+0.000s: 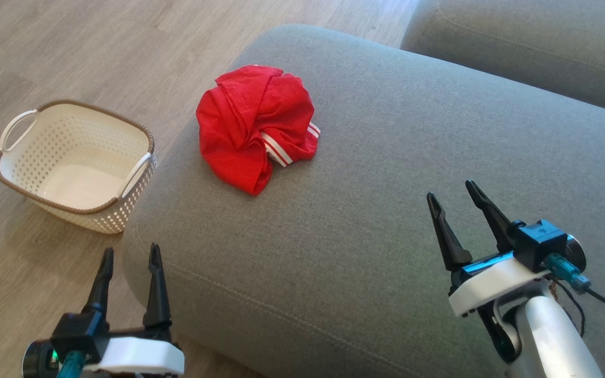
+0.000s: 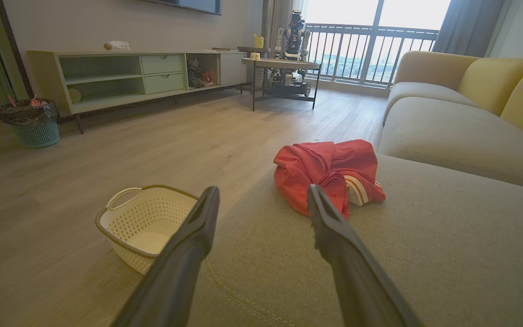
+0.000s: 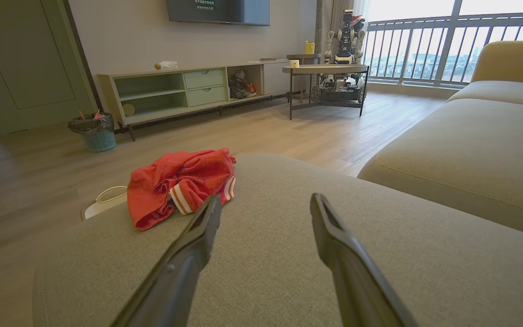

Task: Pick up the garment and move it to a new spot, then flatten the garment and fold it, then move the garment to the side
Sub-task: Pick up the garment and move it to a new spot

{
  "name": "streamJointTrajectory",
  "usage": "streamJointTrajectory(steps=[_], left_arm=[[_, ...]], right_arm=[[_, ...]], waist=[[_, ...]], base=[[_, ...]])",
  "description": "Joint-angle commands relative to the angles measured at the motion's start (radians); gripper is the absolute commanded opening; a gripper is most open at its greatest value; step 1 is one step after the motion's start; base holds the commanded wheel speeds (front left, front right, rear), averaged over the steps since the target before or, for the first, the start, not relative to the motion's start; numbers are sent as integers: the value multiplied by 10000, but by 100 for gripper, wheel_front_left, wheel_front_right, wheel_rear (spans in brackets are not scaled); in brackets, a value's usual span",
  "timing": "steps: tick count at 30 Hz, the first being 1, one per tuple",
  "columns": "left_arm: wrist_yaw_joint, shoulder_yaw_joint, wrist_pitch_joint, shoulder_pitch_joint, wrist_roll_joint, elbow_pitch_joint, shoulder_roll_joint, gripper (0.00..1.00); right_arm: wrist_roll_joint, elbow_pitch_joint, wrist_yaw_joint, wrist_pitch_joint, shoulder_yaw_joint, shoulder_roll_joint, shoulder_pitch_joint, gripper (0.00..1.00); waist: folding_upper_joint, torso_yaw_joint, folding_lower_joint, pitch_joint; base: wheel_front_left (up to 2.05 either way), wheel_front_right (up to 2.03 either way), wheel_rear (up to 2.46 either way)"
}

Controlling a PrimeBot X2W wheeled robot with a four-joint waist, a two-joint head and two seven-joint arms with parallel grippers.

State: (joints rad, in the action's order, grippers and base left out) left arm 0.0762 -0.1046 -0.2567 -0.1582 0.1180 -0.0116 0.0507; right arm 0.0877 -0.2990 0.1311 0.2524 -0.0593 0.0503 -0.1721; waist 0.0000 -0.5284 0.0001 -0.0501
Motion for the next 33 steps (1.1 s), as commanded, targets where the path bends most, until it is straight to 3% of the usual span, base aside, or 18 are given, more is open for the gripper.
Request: streamJointTrajectory(steps=[1, 9, 16, 24, 33], left_arm=[[36, 317, -51, 408, 16, -316, -5, 100], [-34, 354, -51, 606, 84, -244, -5, 100], [-590, 984, -51, 1458, 86, -45, 51, 100], [-1562, 2033, -14, 3781, 930, 1514, 874, 100], [-1973, 2098, 1533, 6394, 2295, 3904, 1862, 100]], right_arm=[[-16, 290, -4, 93, -163, -1, -322, 100], [-121, 516, -4, 93, 143, -1, -117, 100], [-636, 1065, -4, 93, 447, -1, -344, 100], [-1350, 2596, -4, -488, 1035, -1, -898, 100], [-1656, 3997, -4, -1205, 1108, 0, -1005, 100]], waist=[[0, 23, -1, 37], [0, 119, -1, -64], [0, 791, -1, -897], [0, 1810, -1, -2173], [0, 2502, -1, -2932]], base=[[0, 0, 0], [0, 0, 0], [0, 0, 0], [0, 0, 0], [0, 0, 0]])
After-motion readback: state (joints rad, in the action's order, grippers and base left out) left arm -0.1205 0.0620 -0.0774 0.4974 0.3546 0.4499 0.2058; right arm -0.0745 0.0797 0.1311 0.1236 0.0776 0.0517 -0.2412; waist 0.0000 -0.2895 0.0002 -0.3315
